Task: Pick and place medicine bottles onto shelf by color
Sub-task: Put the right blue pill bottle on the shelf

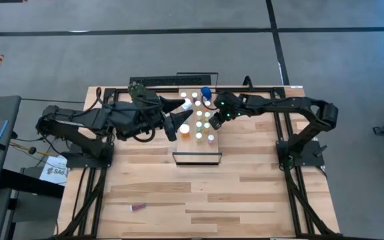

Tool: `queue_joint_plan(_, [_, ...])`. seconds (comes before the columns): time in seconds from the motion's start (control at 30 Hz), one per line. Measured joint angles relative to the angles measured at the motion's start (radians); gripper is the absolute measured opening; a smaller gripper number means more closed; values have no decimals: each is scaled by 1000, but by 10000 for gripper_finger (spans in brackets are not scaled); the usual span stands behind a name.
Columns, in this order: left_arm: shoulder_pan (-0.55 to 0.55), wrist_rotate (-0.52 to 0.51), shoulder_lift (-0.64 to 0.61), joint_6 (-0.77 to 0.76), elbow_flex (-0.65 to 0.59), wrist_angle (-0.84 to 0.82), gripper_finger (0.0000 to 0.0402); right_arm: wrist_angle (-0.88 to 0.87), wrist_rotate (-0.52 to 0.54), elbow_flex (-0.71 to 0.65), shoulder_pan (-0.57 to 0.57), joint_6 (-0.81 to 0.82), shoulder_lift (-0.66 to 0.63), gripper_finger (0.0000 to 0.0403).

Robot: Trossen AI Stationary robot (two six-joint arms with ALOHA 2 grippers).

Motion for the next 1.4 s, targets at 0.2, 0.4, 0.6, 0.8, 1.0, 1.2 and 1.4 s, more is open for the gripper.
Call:
queue_joint_plan(0.2, [20,16,-1,0,0,-20,265,-27,2,22,12,-9,19,123])
queue_joint_plan(0.4, [27,16,-1,3,0,-28,265,-30,52,22,50,-53,18,123])
queue_joint_plan(0.6, [26,16,-1,1,0,-34,265,-27,56,22,85,-64,18,123])
queue_joint_plan(0.8, [26,16,-1,-1,0,-36,265,-26,77,22,100,-65,18,123])
queue_joint_plan(1.0, [26,25,-1,-2,0,-45,265,-26,88,21,100,-64,18,123])
queue_joint_plan(1.2, [26,25,0,-11,0,-56,265,-26,131,21,114,-53,18,123])
queue_joint_plan(1.4, [26,25,0,-11,0,-61,265,-26,132,21,114,-53,18,123])
